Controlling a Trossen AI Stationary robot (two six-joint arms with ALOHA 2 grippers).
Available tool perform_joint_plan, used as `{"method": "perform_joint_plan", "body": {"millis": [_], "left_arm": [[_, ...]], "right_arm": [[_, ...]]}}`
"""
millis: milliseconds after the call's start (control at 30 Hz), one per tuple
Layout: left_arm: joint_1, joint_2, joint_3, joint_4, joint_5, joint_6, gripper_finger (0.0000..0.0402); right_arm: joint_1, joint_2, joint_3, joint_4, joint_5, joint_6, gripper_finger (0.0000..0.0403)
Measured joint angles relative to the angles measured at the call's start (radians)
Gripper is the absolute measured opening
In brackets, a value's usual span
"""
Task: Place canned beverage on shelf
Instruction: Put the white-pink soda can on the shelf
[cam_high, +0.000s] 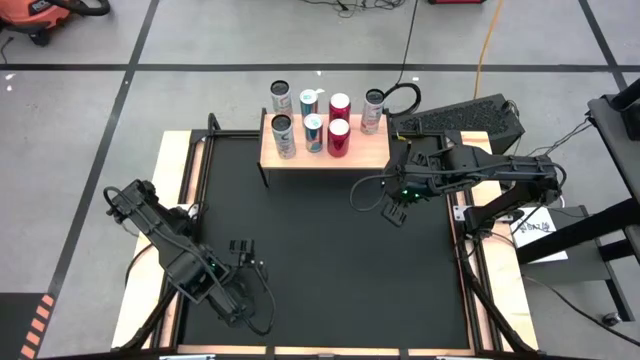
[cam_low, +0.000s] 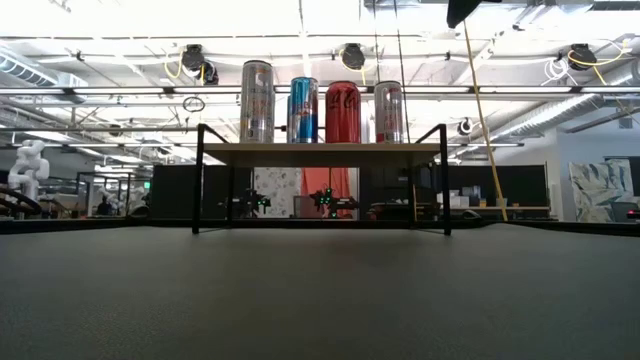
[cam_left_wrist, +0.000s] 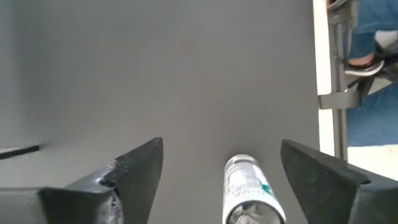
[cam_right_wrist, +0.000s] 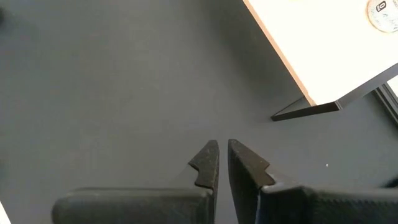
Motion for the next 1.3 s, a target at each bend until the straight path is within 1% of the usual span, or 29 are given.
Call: {"method": "perform_joint_plan", "body": {"millis": [100,200,400,433,533,633,700,800,967,1100,1300], "left_arm": [[0.0,0.0,0.0,-0.013,-0.001,0.029,0.0342],[0.0,0.0,0.0,-0.002,-0.002,0.059,0.0353],[0.0,0.0,0.0,0.056,-0.01,0.054,0.0355],[0.0,0.0,0.0,0.06,-0.024,0.063,0.0355],[0.003,0.0,0.0,0.067,-0.098,0.161,0.0354],[0.006,0.0,0.0,0.067,-0.103,0.154,0.0354],[0.007,0.0,0.0,0.066,-0.089,0.139,0.0354],[0.006,0.0,0.0,0.064,-0.061,0.061,0.0354],[0.007,0.0,0.0,0.064,0.001,-0.02,0.0354],[0.007,0.0,0.0,0.064,0.051,-0.055,0.0354],[0.006,0.0,0.0,0.064,0.107,-0.056,0.0354]], "right_arm": [[0.0,0.0,0.0,0.0,0.0,0.0,0.0018],[0.0,0.0,0.0,0.0,0.0,0.0,0.0018],[0.0,0.0,0.0,0.0,0.001,0.0,0.0018],[0.0,0.0,0.0,0.0,0.001,0.0,0.0018],[0.0,0.0,0.0,0.0,0.0,0.0,0.0018],[0.001,0.0,0.0,0.0,0.0,0.0,0.0018],[0.001,0.0,0.0,0.0,0.0,0.0,0.0018],[0.001,0.0,0.0,0.0,-0.001,0.0,0.0018],[0.002,0.0,0.0,0.0,-0.001,0.004,0.0018],[0.002,0.0,0.0,0.0,-0.001,0.004,0.0018],[0.002,0.0,0.0,0.0,0.0,0.001,0.0018]]}}
